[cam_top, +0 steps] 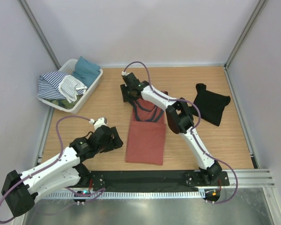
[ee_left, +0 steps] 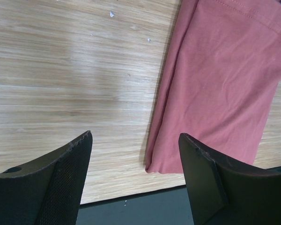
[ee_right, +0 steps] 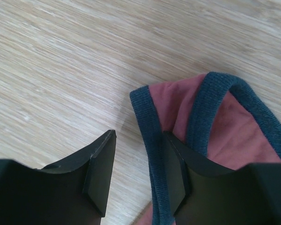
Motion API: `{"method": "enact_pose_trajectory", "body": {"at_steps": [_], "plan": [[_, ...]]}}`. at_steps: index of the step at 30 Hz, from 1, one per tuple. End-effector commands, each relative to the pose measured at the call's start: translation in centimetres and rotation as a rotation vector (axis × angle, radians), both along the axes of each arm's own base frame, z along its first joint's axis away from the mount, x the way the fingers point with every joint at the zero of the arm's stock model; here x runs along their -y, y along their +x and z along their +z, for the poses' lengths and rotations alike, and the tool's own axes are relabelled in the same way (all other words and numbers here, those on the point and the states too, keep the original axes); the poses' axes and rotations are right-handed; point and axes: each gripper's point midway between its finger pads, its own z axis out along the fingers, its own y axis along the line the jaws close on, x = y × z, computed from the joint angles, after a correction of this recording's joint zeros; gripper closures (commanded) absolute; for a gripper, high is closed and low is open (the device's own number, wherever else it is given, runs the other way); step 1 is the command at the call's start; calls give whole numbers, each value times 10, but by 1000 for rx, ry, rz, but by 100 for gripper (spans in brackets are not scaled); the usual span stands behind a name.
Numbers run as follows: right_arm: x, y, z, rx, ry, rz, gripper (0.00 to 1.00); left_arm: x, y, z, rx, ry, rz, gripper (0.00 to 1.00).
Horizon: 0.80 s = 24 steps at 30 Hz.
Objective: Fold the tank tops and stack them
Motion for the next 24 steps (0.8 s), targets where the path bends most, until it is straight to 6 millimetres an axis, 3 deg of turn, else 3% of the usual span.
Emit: {"method": "enact_pose_trajectory", "body": {"at_steps": [1, 4, 8, 16, 17, 19, 23, 24], "plan": [[0, 13, 15, 95, -54, -9, 50, -4, 0, 1, 6, 12, -13, 25], [5, 11, 1, 109, -125, -5, 53, -7, 0, 0, 6, 18, -8, 25], [12, 9, -11, 162, -254, -2, 65, -10, 0, 0, 5, 21, -3, 25], [23, 4, -16, 294, -506, 36, 75, -12, 0, 1, 13, 22, -1, 25], [24, 4, -15, 305, -524, 34, 81, -12, 0, 1, 12, 21, 0, 25], [25, 6, -7, 333, -536, 7, 98, -12, 0, 1, 11, 19, 0, 25], [12, 9, 25, 351, -398, 4, 99, -10, -1, -1, 4, 13, -3, 25], [1, 4, 30, 327, -326, 42, 99, -9, -1, -1, 2, 8, -6, 25]]}}
